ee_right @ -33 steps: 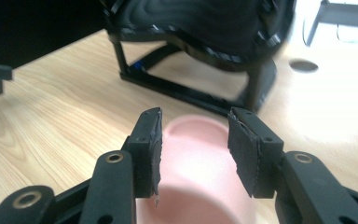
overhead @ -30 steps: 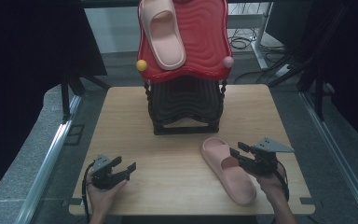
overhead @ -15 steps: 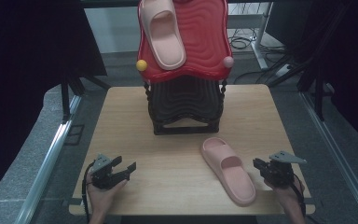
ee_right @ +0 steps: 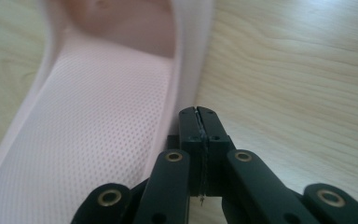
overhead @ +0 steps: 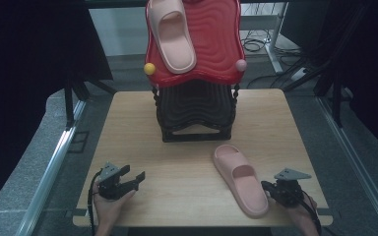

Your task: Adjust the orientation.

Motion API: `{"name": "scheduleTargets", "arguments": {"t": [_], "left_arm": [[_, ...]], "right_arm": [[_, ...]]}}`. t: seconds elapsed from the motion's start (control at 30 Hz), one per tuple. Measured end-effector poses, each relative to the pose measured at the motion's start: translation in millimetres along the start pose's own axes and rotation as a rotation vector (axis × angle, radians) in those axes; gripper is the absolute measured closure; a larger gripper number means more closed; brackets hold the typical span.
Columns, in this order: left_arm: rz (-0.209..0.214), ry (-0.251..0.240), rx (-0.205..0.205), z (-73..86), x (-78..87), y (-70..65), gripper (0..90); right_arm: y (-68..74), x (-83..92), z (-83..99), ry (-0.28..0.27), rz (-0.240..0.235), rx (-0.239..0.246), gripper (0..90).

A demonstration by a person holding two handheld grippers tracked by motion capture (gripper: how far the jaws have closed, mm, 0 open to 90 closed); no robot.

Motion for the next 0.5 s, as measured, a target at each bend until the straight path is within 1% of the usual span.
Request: {"name": "scheduleTargets", "arguments": {"t": [0.07,0.27,0.4,0.43,0.47,0.5], "left_arm": [[0.001,0.002,-0.003,0.4,-0.7,-1.1,27.9],[0.003,0.006,-0.005,0.8,-0.6,-1.4,28.0],[0.003,0.004,-0.003,0.7,-0.6,-0.6,28.0],[0.002,0.005,-0.002,0.8,-0.6,-0.4,28.0],[0.002,0.006,-0.001,0.8,-0.6,-0.2,28.0],[0.002,0.005,0.001,0.8,-0.6,0.0,28.0]], "right_arm": [[9.9,-1.7,-1.2,-0.003,-0.055,0.006,89.9],[31.3,-11.7,-3.8,0.019,-0.131,0.038,90.0],[45.1,-19.4,-6.2,0.034,-0.159,0.068,90.0],[52.5,-23.6,-7.6,0.042,-0.173,0.082,89.9],[52.5,-23.6,-7.6,0.042,-0.173,0.082,89.9],[56.2,-25.8,-8.4,0.045,-0.179,0.088,89.9]]}}
Point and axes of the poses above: each handheld gripper's, and its own axes: x roughly backward along the jaws, z roughly out of its underside, y roughly to its left, the point moved 9 cm from there along -x, roughly forward along the jaws, and after that the axes turned 15 degrees about -z, right-handed, at the moved point
